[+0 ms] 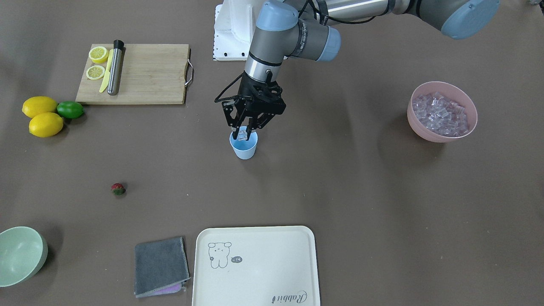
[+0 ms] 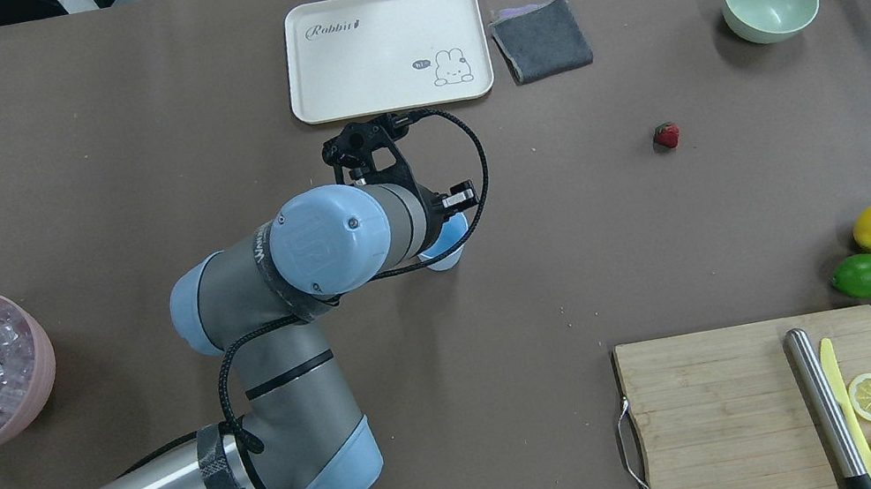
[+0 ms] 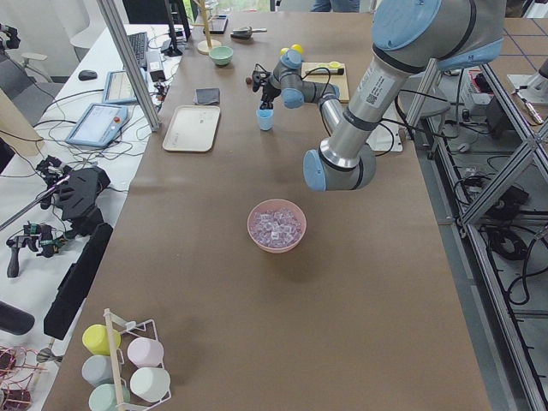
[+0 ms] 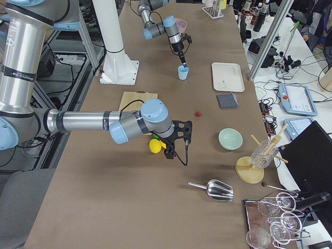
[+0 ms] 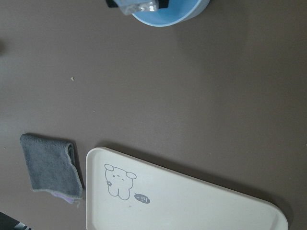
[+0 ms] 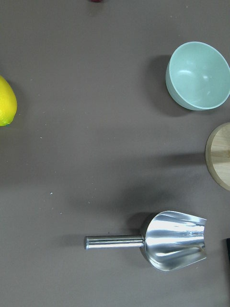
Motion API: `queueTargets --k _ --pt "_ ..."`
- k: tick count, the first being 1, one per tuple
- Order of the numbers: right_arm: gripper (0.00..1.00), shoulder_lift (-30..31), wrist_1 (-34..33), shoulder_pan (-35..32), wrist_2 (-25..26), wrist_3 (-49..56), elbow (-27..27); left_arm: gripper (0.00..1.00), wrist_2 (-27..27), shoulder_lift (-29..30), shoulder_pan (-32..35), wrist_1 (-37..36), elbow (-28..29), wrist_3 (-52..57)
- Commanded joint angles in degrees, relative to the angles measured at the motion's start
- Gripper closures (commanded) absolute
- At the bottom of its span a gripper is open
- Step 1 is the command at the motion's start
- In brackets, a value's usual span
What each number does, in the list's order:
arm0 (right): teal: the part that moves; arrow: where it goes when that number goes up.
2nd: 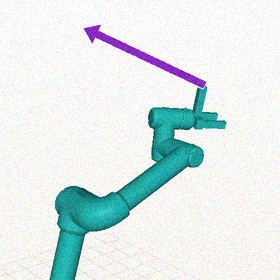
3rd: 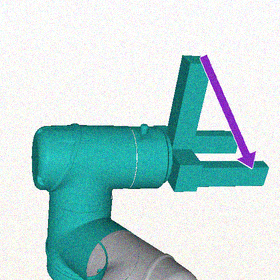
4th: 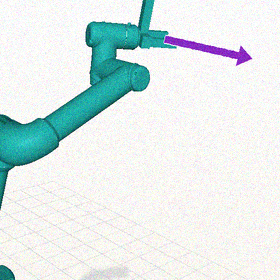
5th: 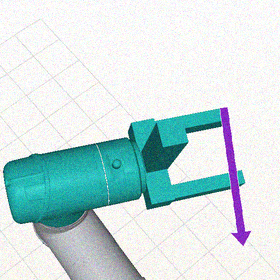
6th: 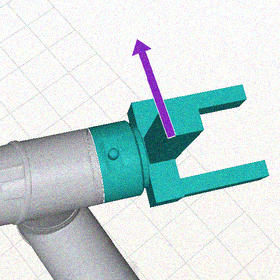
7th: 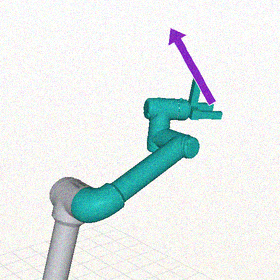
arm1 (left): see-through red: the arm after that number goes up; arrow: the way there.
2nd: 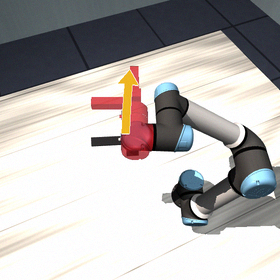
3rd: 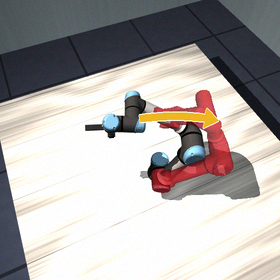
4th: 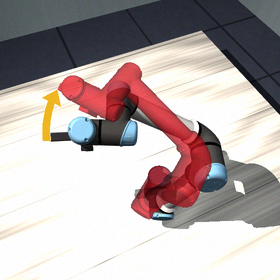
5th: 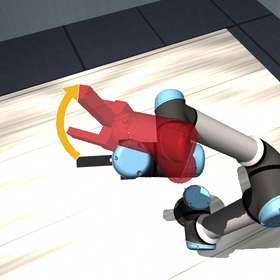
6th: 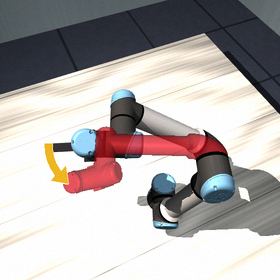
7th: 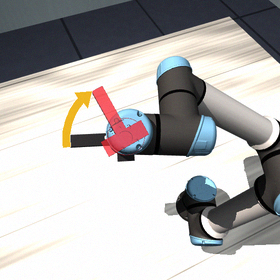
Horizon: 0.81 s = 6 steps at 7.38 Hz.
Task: Put ice and strawberries in cup
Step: 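Carry the ice cube with the left gripper over the blue cup and release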
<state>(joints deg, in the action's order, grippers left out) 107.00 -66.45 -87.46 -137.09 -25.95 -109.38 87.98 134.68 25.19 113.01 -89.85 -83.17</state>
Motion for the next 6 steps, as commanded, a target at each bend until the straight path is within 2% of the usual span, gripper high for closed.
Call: queueTargets --k 1,4,5,6 --pt "0.00 -0.04 0.00 0.01 0.07 -0.06 0.13 0.03 0.27 -2.04 -0.14 -0.07 -2.86 2.13" --pt "0.00 -0.21 0.00 0.01 -0.02 0.03 0.22 0.01 1.58 -6.60 -0.05 -0.68 -8.22 2.31" --pt "0.00 -0.21 0.00 0.01 -0.02 0.02 0.22 0.01 4.54 -9.06 0.82 -4.51 -12.24 6.05" --pt "0.00 -0.21 0.00 0.09 0.24 0.02 0.57 0.01 10.05 -9.52 4.74 -15.34 -17.93 8.70"
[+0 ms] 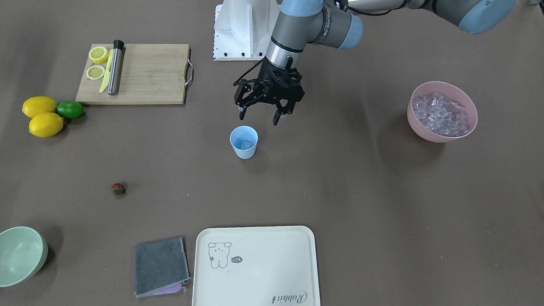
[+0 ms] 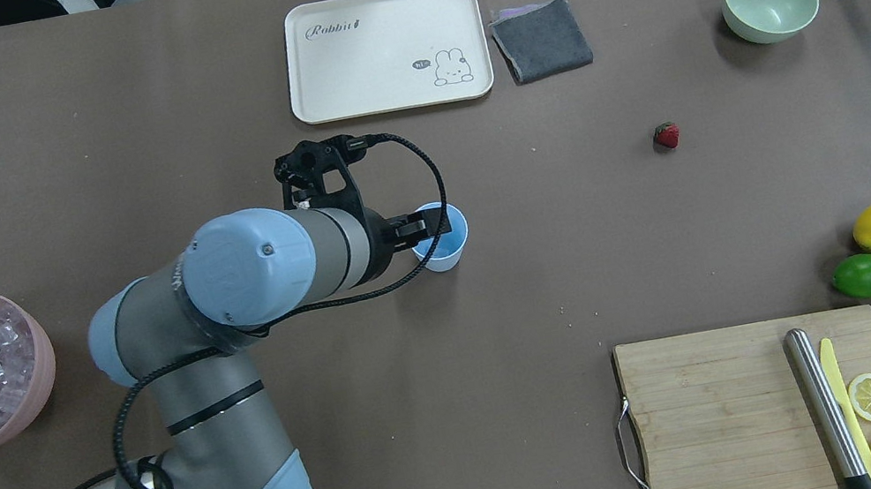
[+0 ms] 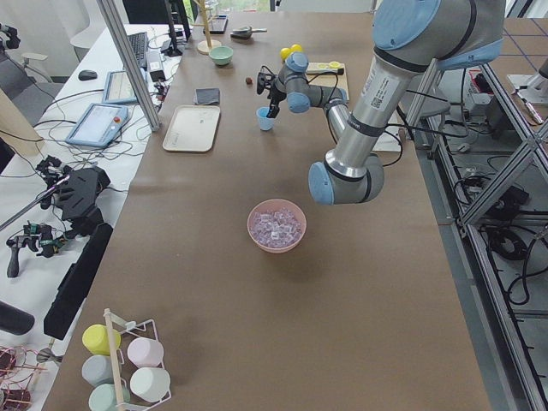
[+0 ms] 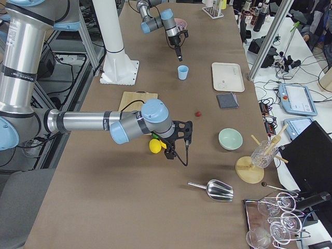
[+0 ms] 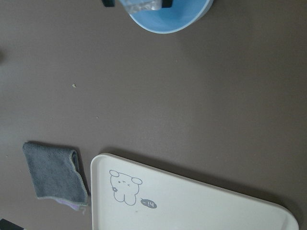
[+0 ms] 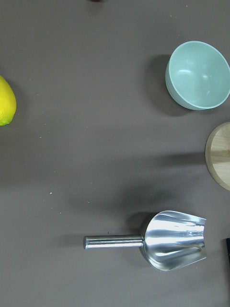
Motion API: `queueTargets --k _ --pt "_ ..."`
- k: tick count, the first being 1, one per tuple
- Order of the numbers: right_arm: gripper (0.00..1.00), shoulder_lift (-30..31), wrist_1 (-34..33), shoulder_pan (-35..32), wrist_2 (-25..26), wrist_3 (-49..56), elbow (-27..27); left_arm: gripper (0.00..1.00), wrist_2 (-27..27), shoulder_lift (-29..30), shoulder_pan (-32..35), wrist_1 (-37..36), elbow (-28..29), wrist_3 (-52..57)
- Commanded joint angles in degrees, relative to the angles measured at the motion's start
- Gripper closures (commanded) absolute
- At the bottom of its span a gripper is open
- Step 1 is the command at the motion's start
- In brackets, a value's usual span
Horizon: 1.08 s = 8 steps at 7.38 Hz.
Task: Put ice and strawberries in cup
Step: 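Carry the ice cube with the left gripper over the blue cup and release, then move the left gripper back over the pink ice bowl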
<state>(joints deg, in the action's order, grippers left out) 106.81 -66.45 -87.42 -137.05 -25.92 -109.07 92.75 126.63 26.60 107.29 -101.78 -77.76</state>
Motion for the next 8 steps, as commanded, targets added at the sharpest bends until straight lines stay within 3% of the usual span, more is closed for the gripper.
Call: queueTargets --k 1,3,5,8 --pt "0.00 -0.11 0.00 0.05 0.55 -0.01 0.44 0.01 8.20 -2.52 6.06 -19.39 -11.80 6.27" --pt "0.00 -0.38 0.00 0.14 0.64 -0.01 0.79 0.01 14.34 -10.92 13.26 -25.02 -20.44 20.66" --pt "0.00 -0.38 0.00 0.23 0.81 0.08 0.88 0.01 20.78 -20.06 23.01 -24.86 -22.74 35.84" --pt "0.00 -0.38 0.09 0.23 0.99 0.08 0.88 0.01 25.46 -33.86 32.96 -21.37 -23.47 56.87"
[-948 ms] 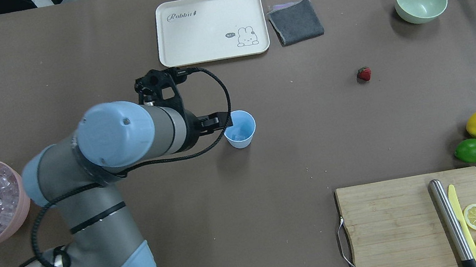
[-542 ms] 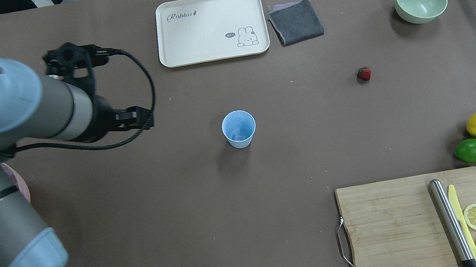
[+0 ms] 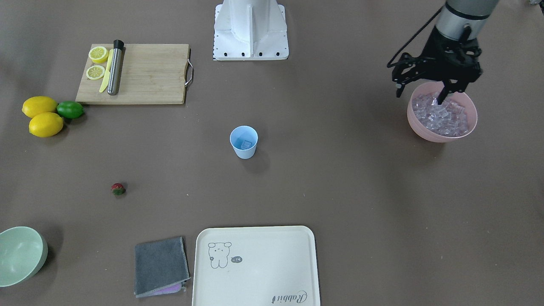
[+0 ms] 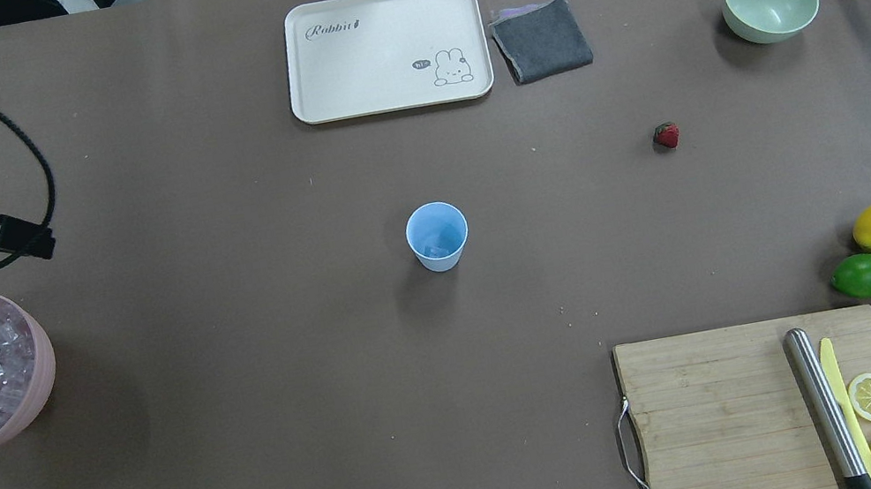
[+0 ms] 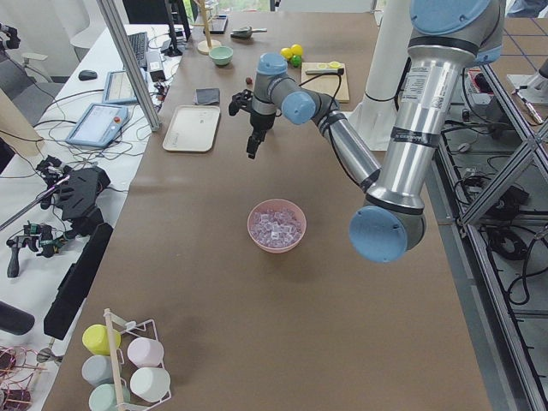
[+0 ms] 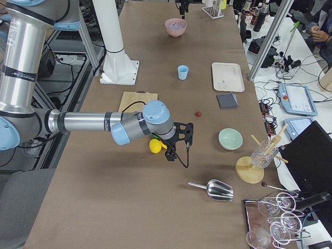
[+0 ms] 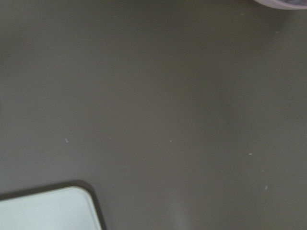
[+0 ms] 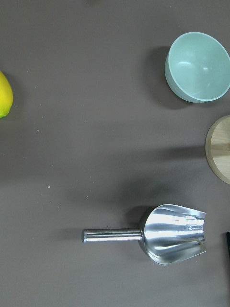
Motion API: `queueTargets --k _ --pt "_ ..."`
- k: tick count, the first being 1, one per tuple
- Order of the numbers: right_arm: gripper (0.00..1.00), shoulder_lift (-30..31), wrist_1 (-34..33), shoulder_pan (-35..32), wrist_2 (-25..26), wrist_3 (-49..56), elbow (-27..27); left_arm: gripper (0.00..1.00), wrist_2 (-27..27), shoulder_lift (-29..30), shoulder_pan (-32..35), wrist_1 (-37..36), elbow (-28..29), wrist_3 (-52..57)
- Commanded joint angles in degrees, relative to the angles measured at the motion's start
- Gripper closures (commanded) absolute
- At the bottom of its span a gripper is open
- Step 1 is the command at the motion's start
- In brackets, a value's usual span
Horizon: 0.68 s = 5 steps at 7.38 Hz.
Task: Put ice and strawberries in cup
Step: 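Move the left gripper back over the pink ice bowl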
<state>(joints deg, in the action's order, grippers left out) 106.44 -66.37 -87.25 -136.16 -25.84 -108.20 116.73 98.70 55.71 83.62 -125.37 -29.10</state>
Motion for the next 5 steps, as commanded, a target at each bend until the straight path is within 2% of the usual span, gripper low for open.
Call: queueTargets --k 1,3,5 --pt "0.00 0.00 0.01 -0.03 0.19 0.00 0.00 0.01 1.48 -10.76 3.97 8.69 1.69 9.23" --pt "0.00 0.00 0.01 0.06 0.54 0.00 0.00 0.01 1.57 -17.98 3.97 25.89 8.79 8.45" --pt "0.00 0.00 0.01 0.06 0.45 0.00 -0.08 0.01 1.57 -20.12 2.23 34.47 12.94 3.39"
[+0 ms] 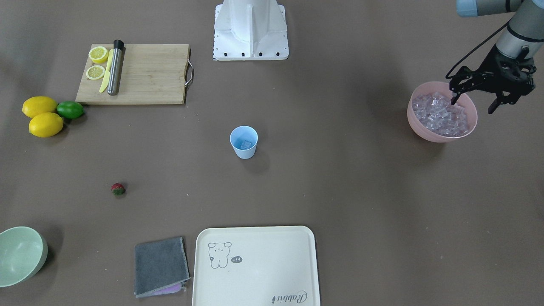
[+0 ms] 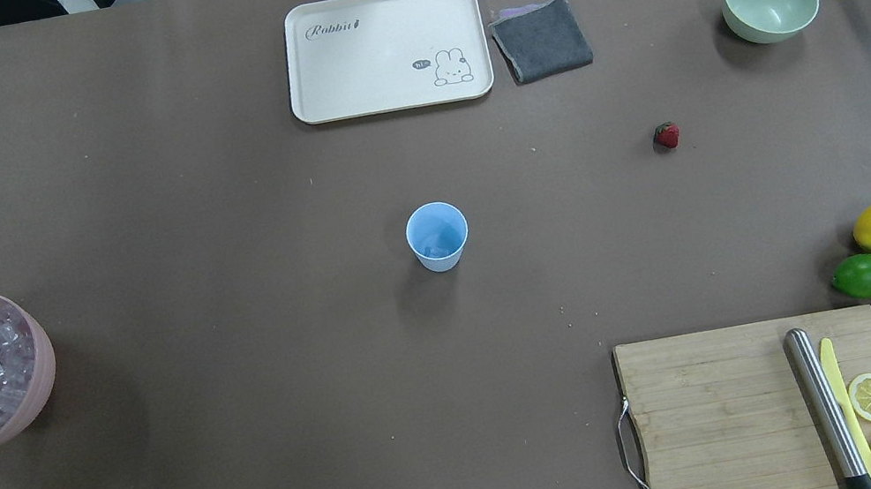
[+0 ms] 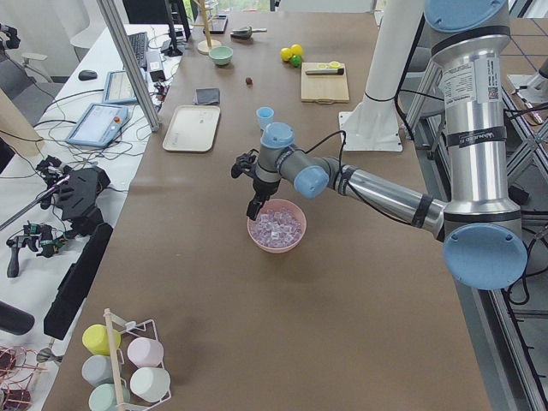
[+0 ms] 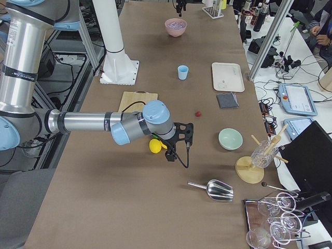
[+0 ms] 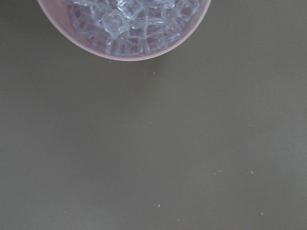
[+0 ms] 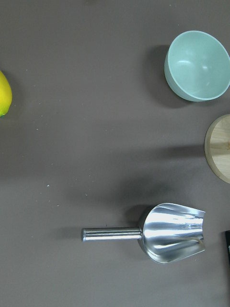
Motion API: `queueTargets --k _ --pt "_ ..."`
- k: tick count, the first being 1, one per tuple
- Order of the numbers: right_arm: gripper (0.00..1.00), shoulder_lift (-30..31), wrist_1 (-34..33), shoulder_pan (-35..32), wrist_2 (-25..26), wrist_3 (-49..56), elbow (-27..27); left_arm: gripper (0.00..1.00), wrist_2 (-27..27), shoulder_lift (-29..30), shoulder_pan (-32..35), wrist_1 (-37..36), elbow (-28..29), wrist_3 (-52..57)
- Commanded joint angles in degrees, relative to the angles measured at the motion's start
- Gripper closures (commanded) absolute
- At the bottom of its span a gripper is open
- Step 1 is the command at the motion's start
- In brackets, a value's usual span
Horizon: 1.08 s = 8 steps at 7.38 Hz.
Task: Put ice and strawberries in cup
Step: 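Move the left gripper back over the pink ice bowl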
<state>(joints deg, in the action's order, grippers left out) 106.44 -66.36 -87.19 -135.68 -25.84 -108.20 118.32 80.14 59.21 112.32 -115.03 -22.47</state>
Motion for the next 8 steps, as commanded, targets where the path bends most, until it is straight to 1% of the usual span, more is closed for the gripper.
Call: queueTargets --k 1,2,3,5,8 --pt "0.00 -0.09 0.00 0.00 0.06 0.00 -0.08 0.02 -0.11 -1.48 -3.03 9.55 4.97 -5.54" --pt "0.00 -0.09 0.00 0.00 0.06 0.00 -0.08 0.02 -0.37 -1.48 -4.44 13.59 7.60 -6.79" --pt "0.00 -0.09 0.09 0.09 0.06 0.00 -0.08 0.02 -0.55 -1.57 -6.02 16.41 9.02 -8.97" --pt "0.00 0.00 0.35 0.09 0.24 0.00 0.01 0.02 -0.72 -2.88 -8.49 18.10 9.12 -11.01" --pt "0.00 0.00 0.35 0.18 0.32 0.00 0.09 0.02 -0.81 -2.89 -9.38 18.64 9.74 -12.07"
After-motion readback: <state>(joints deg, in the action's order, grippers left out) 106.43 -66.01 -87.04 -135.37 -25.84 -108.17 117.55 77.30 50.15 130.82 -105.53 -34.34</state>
